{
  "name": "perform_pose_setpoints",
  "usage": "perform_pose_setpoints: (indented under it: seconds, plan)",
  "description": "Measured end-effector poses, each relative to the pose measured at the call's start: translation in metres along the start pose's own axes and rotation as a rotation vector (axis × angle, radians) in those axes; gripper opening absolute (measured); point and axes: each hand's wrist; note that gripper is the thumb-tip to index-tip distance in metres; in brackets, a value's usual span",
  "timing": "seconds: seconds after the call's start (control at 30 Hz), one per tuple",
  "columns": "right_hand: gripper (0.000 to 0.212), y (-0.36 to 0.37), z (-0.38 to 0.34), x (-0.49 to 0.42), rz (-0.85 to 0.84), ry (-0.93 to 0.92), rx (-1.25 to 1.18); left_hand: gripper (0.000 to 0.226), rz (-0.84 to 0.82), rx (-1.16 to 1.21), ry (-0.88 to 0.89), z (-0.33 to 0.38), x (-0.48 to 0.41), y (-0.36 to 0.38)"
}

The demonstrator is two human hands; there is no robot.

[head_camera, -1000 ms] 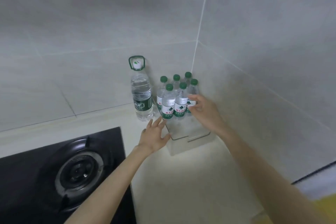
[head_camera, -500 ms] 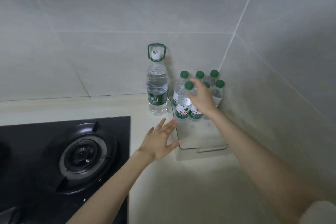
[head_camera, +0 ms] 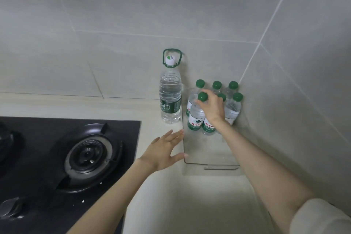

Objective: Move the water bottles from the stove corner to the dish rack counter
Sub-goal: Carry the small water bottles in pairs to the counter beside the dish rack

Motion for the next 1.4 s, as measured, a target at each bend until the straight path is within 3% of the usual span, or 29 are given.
perform_pose_setpoints:
  seconds: [0.2, 0.37, 0.57, 0.73, 1.03, 1.17, 1.23, 1.4]
  plan:
    - [0.039, -0.023, -0.009, 0.016, 0.049, -0.057, -0.039, 0.063, 0.169, 0.078, 0.011, 0.004, 0.013, 0.000]
    - [0.045, -0.060, -0.046, 0.041, 0.110, -0.185, -0.134, 0.078, 0.391, 0.337, -0.045, 0.023, 0.021, -0.035]
    - [0.043, -0.108, -0.103, 0.086, 0.039, -0.280, -0.294, 0.087, 0.581, 0.638, 0.002, 0.058, 0.017, -0.086]
    - [0.035, -0.123, -0.125, 0.117, -0.043, -0.235, -0.416, 0.069, 0.649, 0.813, 0.028, 0.069, 0.028, -0.101]
    - [0.036, -0.122, -0.130, 0.135, -0.120, -0.236, -0.474, 0.067, 0.692, 0.858, -0.030, 0.076, 0.046, -0.107]
    - [0.024, -0.122, -0.121, 0.128, -0.192, -0.243, -0.569, 0.061, 0.693, 0.877, -0.069, 0.077, 0.052, -0.109]
    - [0.021, -0.116, -0.109, 0.115, -0.200, -0.204, -0.539, 0.059, 0.717, 0.887, -0.097, 0.076, 0.051, -0.109]
    - [0.038, -0.091, -0.063, 0.072, -0.126, -0.114, -0.206, 0.063, 0.766, 0.888, -0.143, 0.070, 0.052, -0.109]
Point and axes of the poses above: each hand's wrist, its own x-axis away from the middle knuckle, its own y-axis out of the palm, z = x × y, and after that the axes turned 14 degrees about y, right-handed
